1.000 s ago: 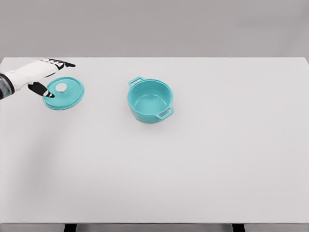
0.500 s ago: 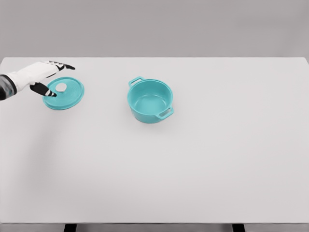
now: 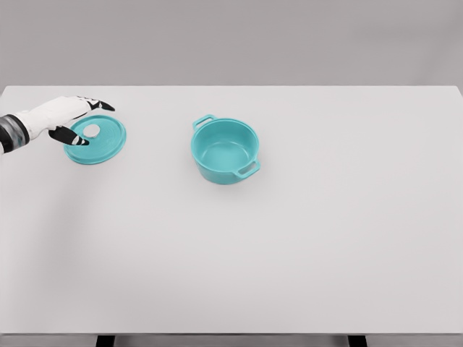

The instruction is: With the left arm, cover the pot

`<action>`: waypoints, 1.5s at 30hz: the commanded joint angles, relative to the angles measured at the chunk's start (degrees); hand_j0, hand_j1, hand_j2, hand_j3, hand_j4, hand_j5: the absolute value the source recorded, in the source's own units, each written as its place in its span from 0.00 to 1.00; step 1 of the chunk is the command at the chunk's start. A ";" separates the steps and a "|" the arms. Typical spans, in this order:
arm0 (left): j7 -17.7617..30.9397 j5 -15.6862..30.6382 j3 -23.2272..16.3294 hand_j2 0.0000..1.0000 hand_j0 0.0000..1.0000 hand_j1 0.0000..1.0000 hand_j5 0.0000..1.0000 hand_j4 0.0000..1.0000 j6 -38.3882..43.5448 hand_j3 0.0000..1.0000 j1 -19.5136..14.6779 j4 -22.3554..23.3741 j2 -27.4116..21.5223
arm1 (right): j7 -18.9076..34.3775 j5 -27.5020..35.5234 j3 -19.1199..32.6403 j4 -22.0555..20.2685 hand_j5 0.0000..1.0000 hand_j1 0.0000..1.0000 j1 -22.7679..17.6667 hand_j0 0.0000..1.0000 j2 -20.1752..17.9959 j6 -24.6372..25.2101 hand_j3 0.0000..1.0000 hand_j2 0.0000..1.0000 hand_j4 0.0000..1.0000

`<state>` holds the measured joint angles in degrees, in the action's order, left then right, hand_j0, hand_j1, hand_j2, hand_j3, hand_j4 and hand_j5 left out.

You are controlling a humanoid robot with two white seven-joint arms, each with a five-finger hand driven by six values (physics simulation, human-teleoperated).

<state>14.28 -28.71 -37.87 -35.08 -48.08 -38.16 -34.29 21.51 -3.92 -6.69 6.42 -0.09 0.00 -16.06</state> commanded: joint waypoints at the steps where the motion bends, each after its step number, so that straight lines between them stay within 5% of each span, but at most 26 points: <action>1: 0.14 0.41 0.07 0.79 0.79 0.79 0.79 0.79 0.08 0.79 0.00 0.02 0.01 | 0.02 -0.03 0.01 0.00 1.00 1.00 0.00 1.00 0.00 -0.03 1.00 1.00 1.00; 8: 0.49 0.15 -0.19 0.78 0.78 0.78 0.78 0.78 0.08 0.78 0.18 0.37 -0.16 | 0.02 -0.03 0.01 0.00 1.00 1.00 0.00 1.00 0.00 -0.03 1.00 1.00 1.00; 24: 1.54 0.23 -0.89 0.58 0.58 0.58 0.58 0.58 0.08 0.58 0.53 -0.16 -0.52 | 0.02 -0.03 0.01 0.00 1.00 1.00 0.00 1.00 0.00 -0.03 1.00 1.00 1.00; 45: 1.37 2.61 0.07 0.55 0.55 0.55 0.55 0.55 0.08 0.55 2.02 -16.59 -1.22 | 0.02 -0.03 0.01 0.00 1.00 1.00 0.00 1.00 0.00 -0.03 1.00 1.00 1.00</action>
<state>15.72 -26.65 -38.02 -35.10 -46.05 -53.60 -35.41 21.51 -3.92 -6.69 6.42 -0.09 0.00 -16.06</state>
